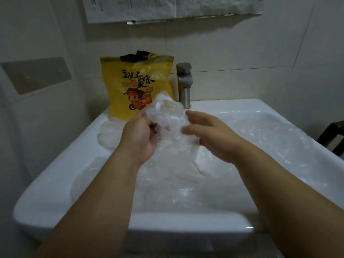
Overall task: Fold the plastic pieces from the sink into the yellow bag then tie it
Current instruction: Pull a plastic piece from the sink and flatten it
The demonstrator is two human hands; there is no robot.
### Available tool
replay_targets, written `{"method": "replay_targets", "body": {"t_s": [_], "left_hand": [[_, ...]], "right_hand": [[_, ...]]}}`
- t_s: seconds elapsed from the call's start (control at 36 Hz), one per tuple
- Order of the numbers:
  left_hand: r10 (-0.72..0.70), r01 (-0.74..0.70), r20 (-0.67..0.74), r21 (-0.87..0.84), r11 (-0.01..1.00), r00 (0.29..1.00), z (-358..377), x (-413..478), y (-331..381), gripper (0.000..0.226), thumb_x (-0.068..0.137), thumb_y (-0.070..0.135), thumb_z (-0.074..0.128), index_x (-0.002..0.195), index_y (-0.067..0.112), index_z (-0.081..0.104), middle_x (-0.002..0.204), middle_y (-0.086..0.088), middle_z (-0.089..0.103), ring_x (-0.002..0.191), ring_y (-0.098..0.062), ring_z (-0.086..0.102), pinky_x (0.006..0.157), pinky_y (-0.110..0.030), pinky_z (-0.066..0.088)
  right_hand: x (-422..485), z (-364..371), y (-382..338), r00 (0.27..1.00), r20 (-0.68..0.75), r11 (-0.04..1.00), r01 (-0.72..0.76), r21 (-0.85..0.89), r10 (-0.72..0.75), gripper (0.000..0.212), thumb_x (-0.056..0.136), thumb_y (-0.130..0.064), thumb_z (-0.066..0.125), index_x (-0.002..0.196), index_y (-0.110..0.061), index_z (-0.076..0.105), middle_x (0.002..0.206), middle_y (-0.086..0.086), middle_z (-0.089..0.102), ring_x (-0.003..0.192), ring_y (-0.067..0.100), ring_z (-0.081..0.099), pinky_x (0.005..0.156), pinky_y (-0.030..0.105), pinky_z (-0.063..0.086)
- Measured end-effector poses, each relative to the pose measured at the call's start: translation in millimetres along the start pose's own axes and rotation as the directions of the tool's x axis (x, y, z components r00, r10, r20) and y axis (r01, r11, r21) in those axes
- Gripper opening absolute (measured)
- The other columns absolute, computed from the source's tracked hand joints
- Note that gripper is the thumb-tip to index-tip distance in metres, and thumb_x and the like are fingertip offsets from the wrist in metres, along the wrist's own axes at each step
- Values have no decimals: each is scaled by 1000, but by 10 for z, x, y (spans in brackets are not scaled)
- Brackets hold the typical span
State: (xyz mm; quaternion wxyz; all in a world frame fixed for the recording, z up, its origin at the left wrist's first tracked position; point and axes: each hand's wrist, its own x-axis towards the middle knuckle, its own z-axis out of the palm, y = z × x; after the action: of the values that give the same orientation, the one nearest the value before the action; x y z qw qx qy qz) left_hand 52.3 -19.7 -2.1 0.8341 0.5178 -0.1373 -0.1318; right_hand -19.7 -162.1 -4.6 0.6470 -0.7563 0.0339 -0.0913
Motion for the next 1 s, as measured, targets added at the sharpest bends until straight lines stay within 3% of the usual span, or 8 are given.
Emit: {"method": "replay_targets", "body": {"t_s": [0.19, 0.33, 0.42, 0.5, 0.56, 0.67, 0.81, 1.0], "left_hand": [[-103, 106, 59, -67, 992, 993, -43, 27, -16, 20, 93, 9, 46, 85, 12, 64, 64, -1, 48, 50, -11, 45, 46, -21, 37], [-105, 105, 5, -116, 988, 994, -78, 26, 14, 27, 74, 10, 51, 99, 11, 59, 93, -11, 56, 77, -20, 54, 65, -30, 44], [-61, 61, 65, 2, 998, 996, -101, 5, 43, 12, 81, 19, 59, 70, 24, 62, 73, 4, 55, 63, -12, 49, 58, -28, 21], [-83, 66, 181, 99, 993, 980, -87, -29, 28, 39, 90, 15, 57, 53, 22, 67, 57, 10, 60, 49, -6, 59, 43, -16, 36], [-109, 85, 206, 126, 988, 972, -95, -23, -8, 10, 80, 15, 66, 71, 17, 70, 67, 1, 66, 51, -9, 63, 41, -13, 42], [-127, 103, 177, 141, 985, 976, -129, 13, 21, 33, 69, 20, 79, 99, 12, 68, 90, -6, 69, 76, -18, 64, 59, -25, 48], [-133, 169, 247, -127, 978, 960, -119, -36, 123, 48, 88, 27, 52, 132, 7, 55, 126, -12, 64, 107, -22, 67, 90, -36, 56], [-51, 163, 278, -393, 905, 959, -183, -18, 160, 54, 68, 7, 76, 119, 11, 61, 101, -10, 74, 85, -19, 73, 70, -30, 61]], "right_hand": [[53, 30, 74, 996, -89, 986, -27, -163, 12, 13, 91, -5, 58, 95, 3, 66, 86, 23, 66, 77, 30, 60, 75, 45, 51], [68, -94, -17, 954, -299, 967, 70, 244, 7, 17, 91, 8, 48, 94, 1, 64, 83, 17, 62, 74, 26, 59, 73, 35, 52], [64, -128, -59, 955, -289, 878, 77, 472, 72, 20, 93, 5, 45, 87, 1, 63, 80, 16, 65, 76, 26, 62, 78, 35, 53], [65, -144, -91, 970, -202, 732, 38, 681, 138, 20, 92, 2, 42, 100, 6, 60, 102, 22, 67, 95, 33, 66, 85, 40, 53], [59, -172, -100, 979, -155, 649, 31, 760, 135, 20, 91, -1, 40, 96, 3, 58, 95, 20, 67, 90, 32, 65, 87, 39, 52], [31, -237, -111, 988, -114, 526, 43, 849, 103, 24, 87, -7, 39, 69, -7, 55, 79, 11, 57, 75, 26, 57, 85, 34, 46], [9, -266, -98, 995, -46, 620, -16, 784, 83, 23, 86, -17, 47, 73, -10, 64, 81, 9, 65, 79, 27, 63, 83, 38, 50], [19, -296, -105, 999, -11, 489, -11, 872, 43, 20, 89, -16, 50, 78, -7, 64, 76, 10, 69, 67, 26, 69, 70, 36, 57]]}}
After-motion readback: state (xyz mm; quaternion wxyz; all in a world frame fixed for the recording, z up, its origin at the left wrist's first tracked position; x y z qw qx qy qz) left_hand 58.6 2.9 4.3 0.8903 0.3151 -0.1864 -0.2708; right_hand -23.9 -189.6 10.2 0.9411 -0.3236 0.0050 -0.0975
